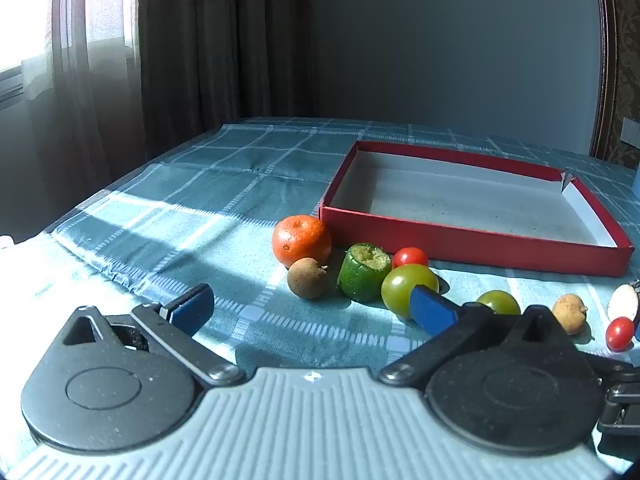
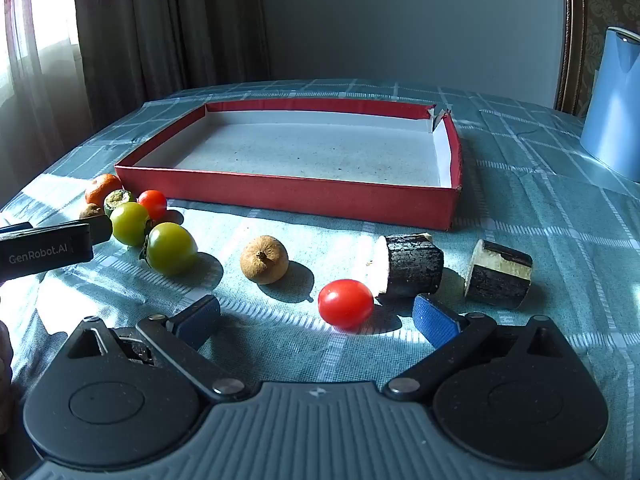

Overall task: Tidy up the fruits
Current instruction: 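Move the right gripper toward the dark bark log pieces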

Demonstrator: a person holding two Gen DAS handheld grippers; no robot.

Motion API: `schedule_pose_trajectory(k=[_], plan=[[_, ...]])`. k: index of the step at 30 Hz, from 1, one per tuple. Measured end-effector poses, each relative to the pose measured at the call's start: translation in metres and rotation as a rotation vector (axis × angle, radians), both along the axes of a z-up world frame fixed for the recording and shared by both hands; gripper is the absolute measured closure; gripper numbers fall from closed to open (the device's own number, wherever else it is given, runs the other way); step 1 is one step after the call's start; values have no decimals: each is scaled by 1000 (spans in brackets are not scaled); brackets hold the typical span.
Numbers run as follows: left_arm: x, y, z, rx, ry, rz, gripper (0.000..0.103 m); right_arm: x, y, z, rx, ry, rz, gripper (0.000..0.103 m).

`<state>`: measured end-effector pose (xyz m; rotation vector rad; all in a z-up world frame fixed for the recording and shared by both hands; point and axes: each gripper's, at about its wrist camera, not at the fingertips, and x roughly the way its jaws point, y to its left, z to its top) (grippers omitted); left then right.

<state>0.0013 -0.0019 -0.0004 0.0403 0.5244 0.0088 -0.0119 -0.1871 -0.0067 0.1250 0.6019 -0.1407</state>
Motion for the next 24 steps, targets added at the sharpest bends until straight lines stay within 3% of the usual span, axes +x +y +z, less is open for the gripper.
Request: schedule_pose_trajectory(k=[24], plan=[[-1, -4, -3, 1, -18, -47, 0, -12, 3, 5, -26, -71, 4, 0]])
